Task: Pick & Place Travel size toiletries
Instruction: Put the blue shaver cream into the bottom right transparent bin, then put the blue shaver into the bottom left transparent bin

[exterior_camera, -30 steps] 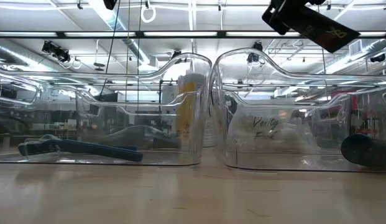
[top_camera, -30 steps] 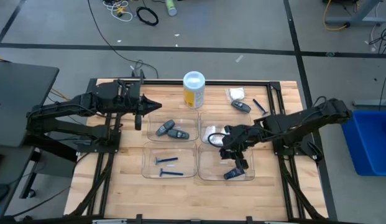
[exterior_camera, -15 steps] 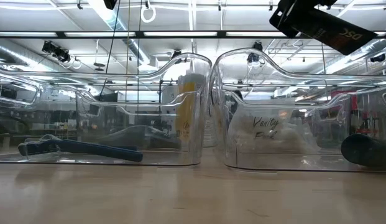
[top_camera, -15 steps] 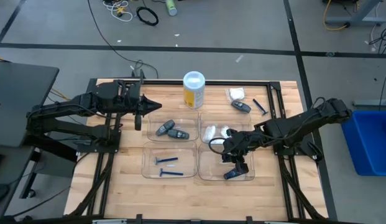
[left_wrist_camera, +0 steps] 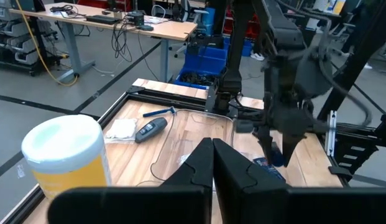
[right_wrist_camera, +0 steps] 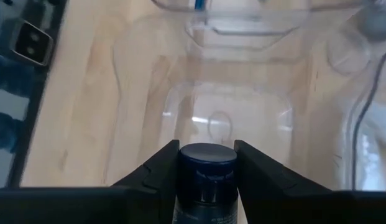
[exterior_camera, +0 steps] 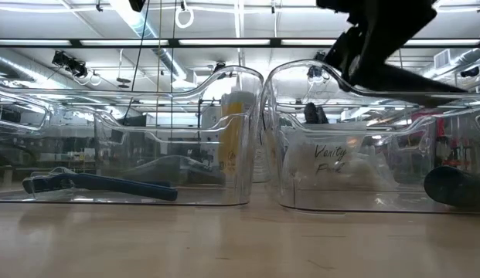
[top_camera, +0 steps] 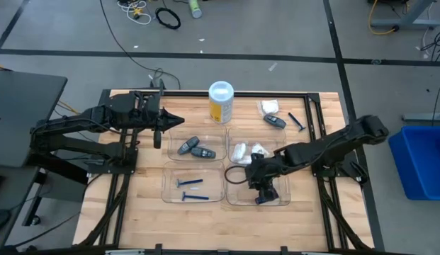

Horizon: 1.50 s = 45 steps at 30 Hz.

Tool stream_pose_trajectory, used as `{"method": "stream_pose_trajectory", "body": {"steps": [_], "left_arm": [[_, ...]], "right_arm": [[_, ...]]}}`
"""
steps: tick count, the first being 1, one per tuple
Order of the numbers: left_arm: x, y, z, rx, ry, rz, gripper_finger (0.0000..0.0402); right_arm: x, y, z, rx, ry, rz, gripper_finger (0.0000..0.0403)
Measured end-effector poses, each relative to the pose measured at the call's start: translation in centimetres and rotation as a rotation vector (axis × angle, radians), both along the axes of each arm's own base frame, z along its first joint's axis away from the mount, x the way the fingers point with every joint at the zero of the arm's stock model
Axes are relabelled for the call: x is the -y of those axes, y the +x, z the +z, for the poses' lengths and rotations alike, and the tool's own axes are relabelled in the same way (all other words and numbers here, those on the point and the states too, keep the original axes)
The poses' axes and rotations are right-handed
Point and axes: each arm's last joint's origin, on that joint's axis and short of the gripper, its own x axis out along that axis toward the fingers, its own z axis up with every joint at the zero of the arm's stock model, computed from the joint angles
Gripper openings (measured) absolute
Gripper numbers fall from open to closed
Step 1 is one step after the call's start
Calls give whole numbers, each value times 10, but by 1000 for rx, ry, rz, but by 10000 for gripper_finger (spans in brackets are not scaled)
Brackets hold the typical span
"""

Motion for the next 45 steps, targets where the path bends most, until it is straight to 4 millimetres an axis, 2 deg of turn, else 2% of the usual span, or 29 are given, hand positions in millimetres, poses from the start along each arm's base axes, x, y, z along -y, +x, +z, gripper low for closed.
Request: {"method": "stream_pose_trajectory", "body": {"steps": [6, 11, 18, 28, 34, 39, 45], "left_arm": [[0, 0, 0, -1, 4, -1, 4], [0, 0, 0, -1, 4, -1, 8], [0, 0, 0, -1, 4, -1, 6], [0, 0, 0, -1, 7, -2, 5], [0, 0, 0, -1, 6, -1, 12], [0, 0, 0, 1, -7, 1, 5], [0, 0, 0, 2, -13, 2, 13]], "right_arm": [[-2, 5, -11, -34, -5, -7, 141], [-2, 6, -11, -36, -2, -16, 155], [0, 5, -12, -63, 25, -89, 151], [0, 4, -12, -74, 27, -104, 218], [0, 4, -12, -75, 30, -107, 239], [-1, 3, -9, -79, 70, -101, 235], [0, -3, 3, -55, 124, -73, 200]]}}
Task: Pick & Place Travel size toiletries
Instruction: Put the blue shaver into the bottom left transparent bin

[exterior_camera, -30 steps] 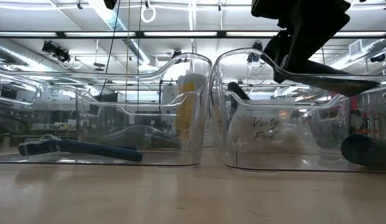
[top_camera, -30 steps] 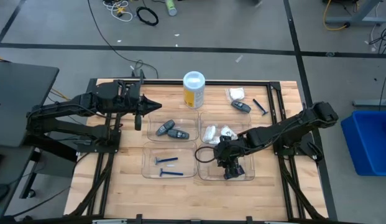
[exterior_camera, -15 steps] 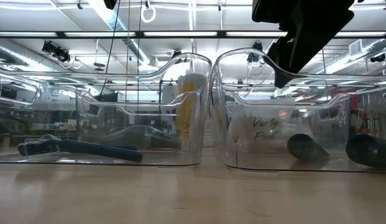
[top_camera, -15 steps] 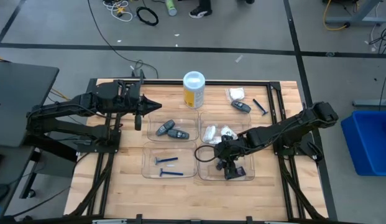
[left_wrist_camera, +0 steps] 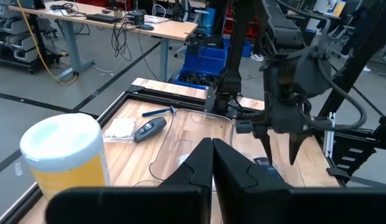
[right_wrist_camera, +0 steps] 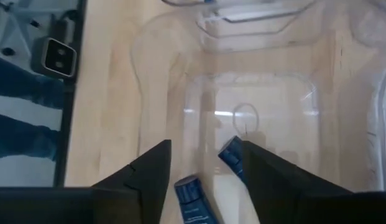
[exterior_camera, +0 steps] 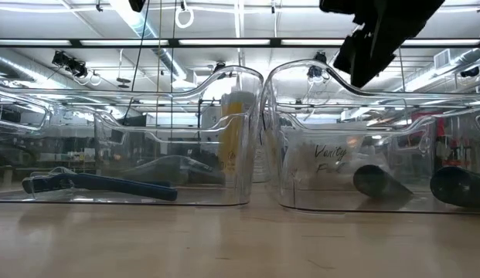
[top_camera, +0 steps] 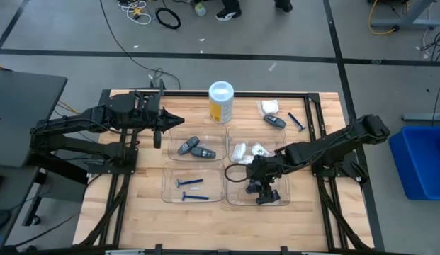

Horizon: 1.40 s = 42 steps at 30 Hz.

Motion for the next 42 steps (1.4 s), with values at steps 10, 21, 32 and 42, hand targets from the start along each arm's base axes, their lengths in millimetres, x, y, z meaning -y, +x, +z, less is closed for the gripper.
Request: {"method": "stream_pose_trajectory", "body": {"steps": [10, 21, 32, 42], "left_arm": [[0, 0, 0, -3, 25, -2, 12], [0, 0, 0, 0, 25, 0, 9], [0, 0, 1, 0, 33, -16, 6], [0, 0, 1, -1, 50, -16, 5]], "right_arm": [[7, -13, 26, 91, 28, -9, 113], [12, -27, 48, 174, 54, -12, 74], [14, -30, 54, 239, 19, 53, 48], [20, -27, 55, 260, -11, 62, 38]]}}
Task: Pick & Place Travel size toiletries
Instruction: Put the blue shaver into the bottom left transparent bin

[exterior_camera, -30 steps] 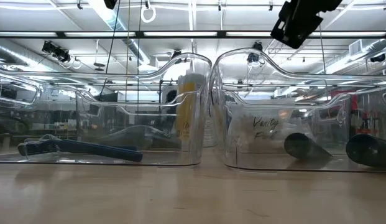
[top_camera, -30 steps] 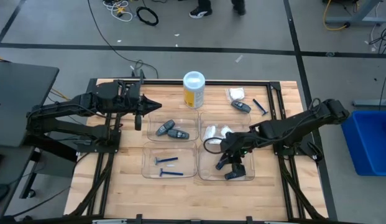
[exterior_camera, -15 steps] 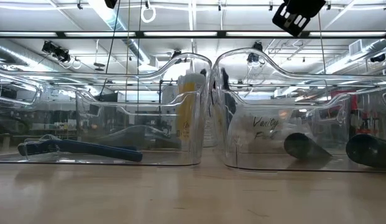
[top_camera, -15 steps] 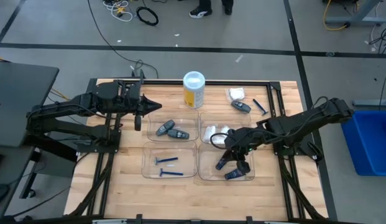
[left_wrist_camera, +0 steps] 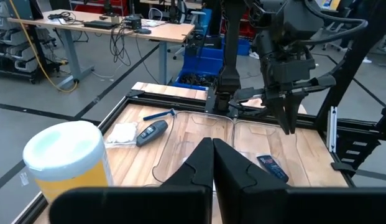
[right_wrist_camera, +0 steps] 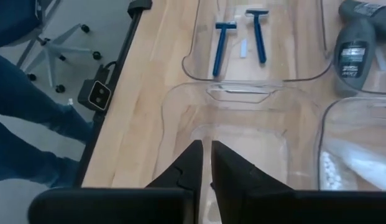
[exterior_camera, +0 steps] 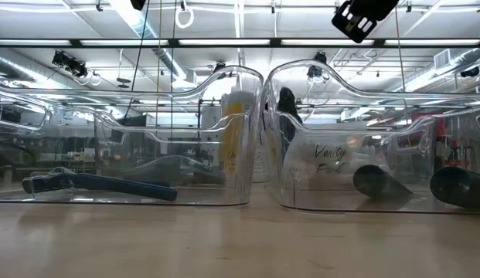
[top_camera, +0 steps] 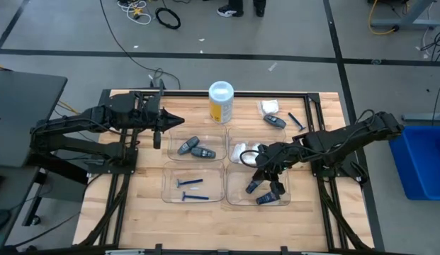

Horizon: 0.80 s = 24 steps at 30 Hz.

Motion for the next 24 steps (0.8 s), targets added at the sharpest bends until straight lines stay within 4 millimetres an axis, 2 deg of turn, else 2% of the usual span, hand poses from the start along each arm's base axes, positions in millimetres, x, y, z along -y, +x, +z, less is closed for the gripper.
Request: {"method": "stream_pose_trajectory", "body": {"steps": [6, 15, 20, 24], "left_arm": [[0, 0, 0, 1, -5, 1, 15], [0, 0, 0, 1, -5, 1, 6], [0, 0, 0, 1, -5, 1, 15], [0, 0, 0, 1, -5, 1, 7]], "right_arm": [[10, 3, 0, 17, -22, -18, 28], [35, 7, 1, 53, -166, -102, 5], [52, 1, 10, 82, -168, -162, 4], [63, -7, 18, 114, -181, -195, 4]]}}
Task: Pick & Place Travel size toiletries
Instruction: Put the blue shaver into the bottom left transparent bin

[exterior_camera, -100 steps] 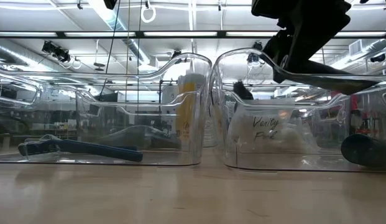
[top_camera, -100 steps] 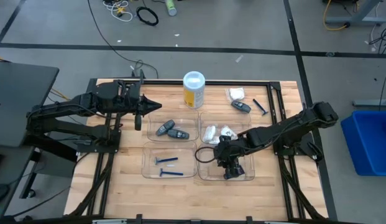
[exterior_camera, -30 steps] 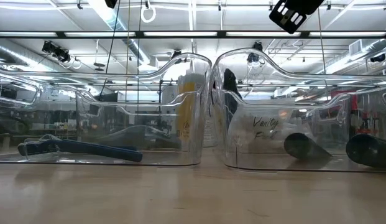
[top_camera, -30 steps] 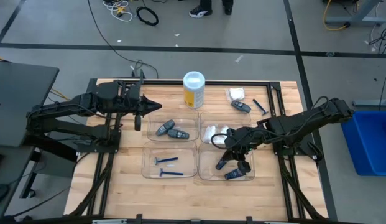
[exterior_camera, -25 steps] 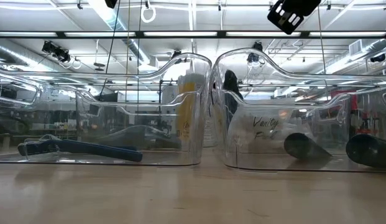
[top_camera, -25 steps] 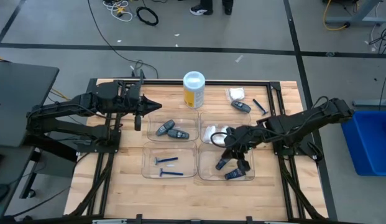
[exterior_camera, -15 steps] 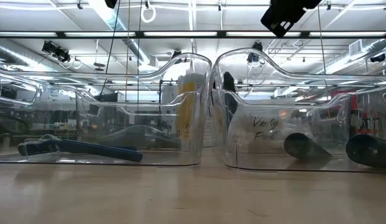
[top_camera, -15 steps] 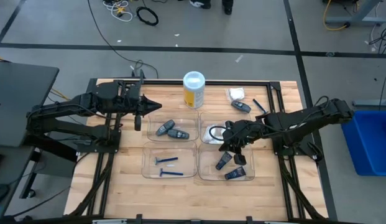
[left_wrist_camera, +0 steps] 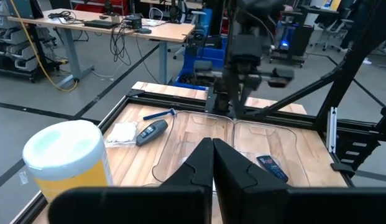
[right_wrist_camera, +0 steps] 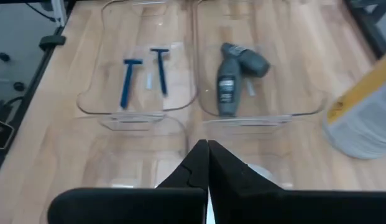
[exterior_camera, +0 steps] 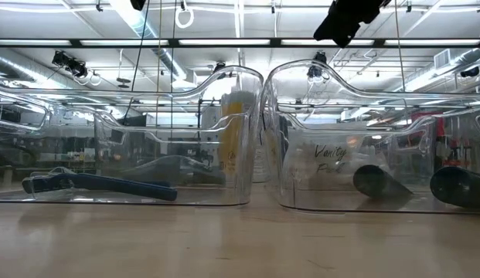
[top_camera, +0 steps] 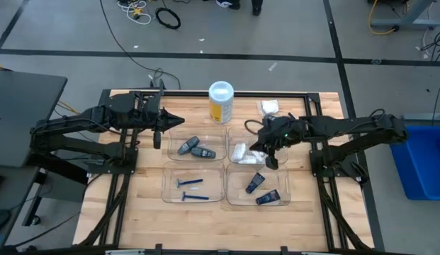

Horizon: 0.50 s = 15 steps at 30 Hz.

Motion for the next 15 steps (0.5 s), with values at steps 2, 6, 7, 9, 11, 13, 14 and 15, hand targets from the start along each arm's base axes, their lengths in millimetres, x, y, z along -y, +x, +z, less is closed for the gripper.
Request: {"method": "stream_pose_trajectory", "body": {"steps": [2, 6, 7, 9, 11, 13, 14, 15], "left_arm": [[0, 0, 0, 0, 0, 0, 5], [0, 0, 0, -1, 0, 0, 11], [0, 0, 0, 0, 0, -1, 14], [0, 0, 0, 1, 0, 0, 16], [0, 0, 0, 1, 0, 0, 13], [0, 0, 0, 1, 0, -1, 7], [0, 0, 0, 1, -1, 0, 5], [0, 0, 0, 1, -1, 0, 5]], "right_arm": [[6, -5, 3, 3, -12, -16, 4], [21, -13, 8, 11, -27, -68, 4], [25, -14, 9, 14, -30, -83, 4], [34, -17, 9, 10, -31, -119, 4], [41, -20, 9, -7, -32, -152, 3], [49, -24, 7, -35, -36, -181, 3], [52, -25, 6, -48, -38, -195, 3], [56, -27, 5, -64, -38, -211, 3]]}}
